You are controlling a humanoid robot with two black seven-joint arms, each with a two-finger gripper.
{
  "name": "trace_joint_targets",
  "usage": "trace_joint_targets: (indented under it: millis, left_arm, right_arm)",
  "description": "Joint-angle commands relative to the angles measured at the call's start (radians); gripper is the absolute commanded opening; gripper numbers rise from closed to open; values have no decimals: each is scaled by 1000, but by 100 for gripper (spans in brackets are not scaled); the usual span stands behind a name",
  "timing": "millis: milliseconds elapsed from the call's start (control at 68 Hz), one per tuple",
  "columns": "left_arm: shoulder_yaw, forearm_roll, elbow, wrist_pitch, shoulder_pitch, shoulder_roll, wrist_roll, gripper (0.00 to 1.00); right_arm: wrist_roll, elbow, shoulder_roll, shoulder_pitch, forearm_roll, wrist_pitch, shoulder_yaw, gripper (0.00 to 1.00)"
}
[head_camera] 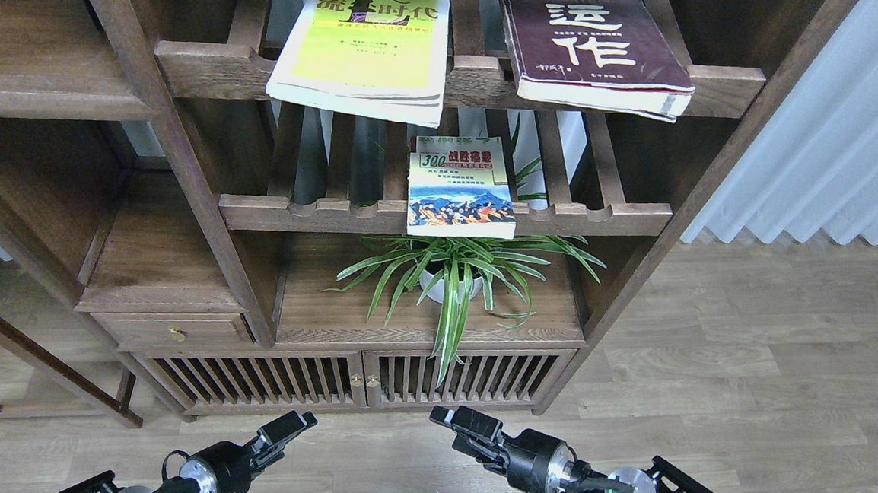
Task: Organize books on shelf
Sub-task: 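Reach the right gripper to the small blue-and-white book and grasp it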
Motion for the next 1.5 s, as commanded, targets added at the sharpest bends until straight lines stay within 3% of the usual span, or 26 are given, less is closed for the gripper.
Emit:
trace_joint_targets:
  millis: [0, 515, 588, 1235, 1353, 1485]
  left_arm:
    - [-1, 0, 5, 0, 6, 0, -1, 100]
    - [-11, -6, 11, 0, 41, 0, -6, 100]
    - [-14, -6, 11, 0, 46, 0, -7, 100]
    - [-16, -6, 9, 0, 52, 0, -7, 100]
    - [-18, -8, 9, 0, 51, 0, -9, 100]
    - [-24, -6, 9, 0, 54, 0, -9, 100]
  right_arm:
    - [0, 6, 0, 49, 1, 0, 20, 100]
    - [2, 95, 0, 136, 1, 0, 240, 99]
    - [25, 95, 0, 153, 1, 0, 240, 100]
    - [52, 6, 0, 260, -5, -99, 198, 100]
    - [98, -12, 0, 322, -5, -124, 181, 100]
    - [104, -20, 0, 357, -5, -179, 151, 100]
